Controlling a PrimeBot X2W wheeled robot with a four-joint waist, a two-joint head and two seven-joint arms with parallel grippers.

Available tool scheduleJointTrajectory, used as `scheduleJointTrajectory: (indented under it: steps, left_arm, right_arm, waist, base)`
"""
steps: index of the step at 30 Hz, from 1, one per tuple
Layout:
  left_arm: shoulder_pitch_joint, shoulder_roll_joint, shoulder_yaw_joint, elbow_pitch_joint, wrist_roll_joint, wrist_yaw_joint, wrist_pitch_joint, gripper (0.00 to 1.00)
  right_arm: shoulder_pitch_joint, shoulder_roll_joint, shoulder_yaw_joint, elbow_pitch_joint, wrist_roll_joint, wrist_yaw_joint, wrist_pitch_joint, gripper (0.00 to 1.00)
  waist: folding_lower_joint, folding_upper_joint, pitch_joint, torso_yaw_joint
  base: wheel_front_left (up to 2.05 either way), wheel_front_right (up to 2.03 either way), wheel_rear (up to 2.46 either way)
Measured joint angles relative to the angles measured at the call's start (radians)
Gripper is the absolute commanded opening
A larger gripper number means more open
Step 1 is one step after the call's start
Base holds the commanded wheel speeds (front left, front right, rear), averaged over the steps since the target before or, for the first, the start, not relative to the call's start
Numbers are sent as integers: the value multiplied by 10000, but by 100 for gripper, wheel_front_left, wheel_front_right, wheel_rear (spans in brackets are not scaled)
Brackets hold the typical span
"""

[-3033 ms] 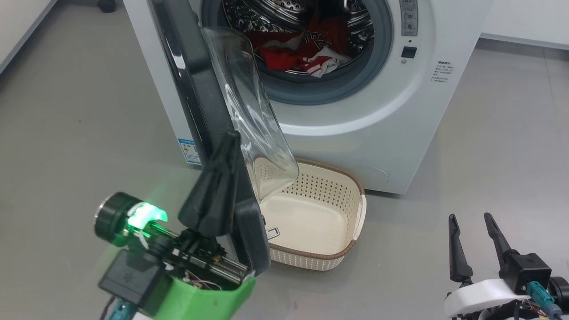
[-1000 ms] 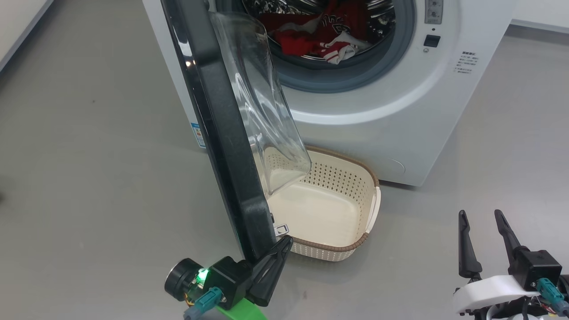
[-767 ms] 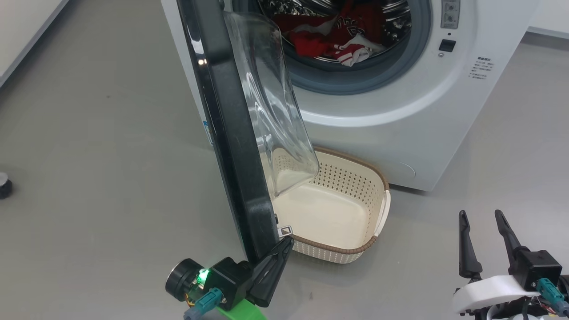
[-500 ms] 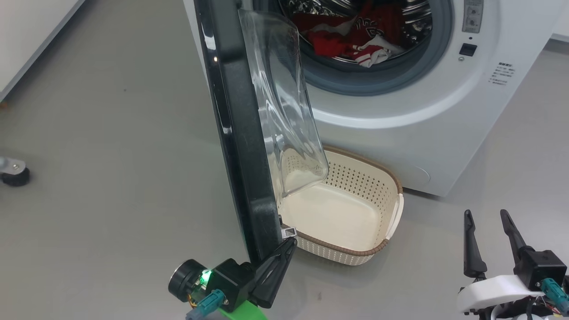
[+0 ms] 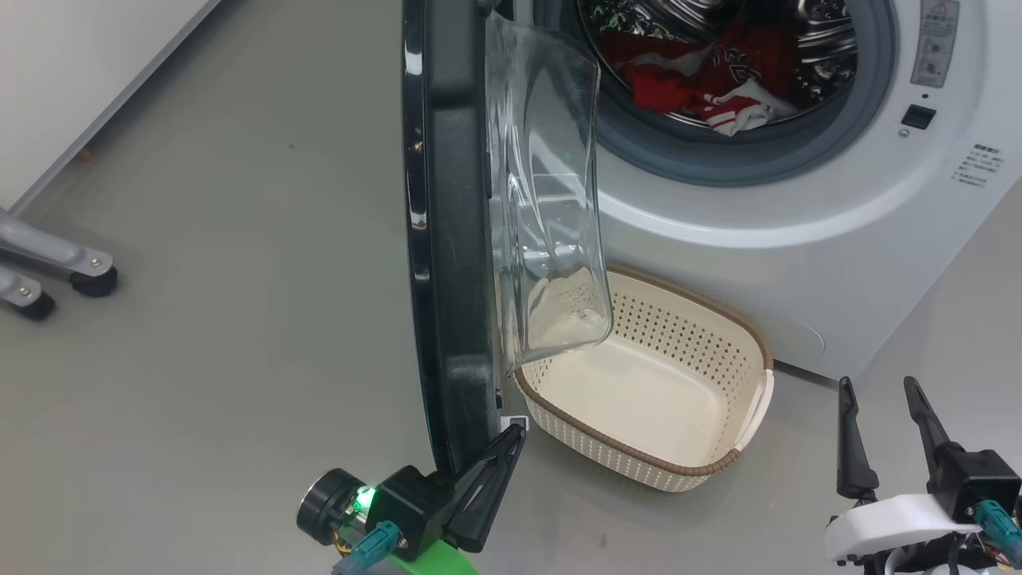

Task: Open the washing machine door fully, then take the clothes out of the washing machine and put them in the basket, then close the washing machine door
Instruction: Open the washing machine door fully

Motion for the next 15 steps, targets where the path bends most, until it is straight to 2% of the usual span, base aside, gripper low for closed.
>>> scheduleJointTrajectory:
  steps: [3,7,12,15]
  left_arm:
    - [12,13,67,38,21,15,-44,0]
    - [57,36,261,71,35,259,-88,0]
    - [184,198,683,146,35,591,-134,0]
    - [217,230,867,203,35,633,-203,0]
  right_arm:
    - [1,13,6,2,0,2,0,100]
    - [0,38,125,50,-15,59,0,100]
    - [-1,75,199,105,-100,109,0,100]
    - [-3,77,222,109,-100,171,0,100]
  waist:
    - [0,0,-35,195]
    - [0,0,-85,400]
    - [0,0,-110,452]
    - [0,0,-102,460]
  base:
    - [0,0,0]
    - [0,0,0]
    - [0,0,0]
    - [0,0,0]
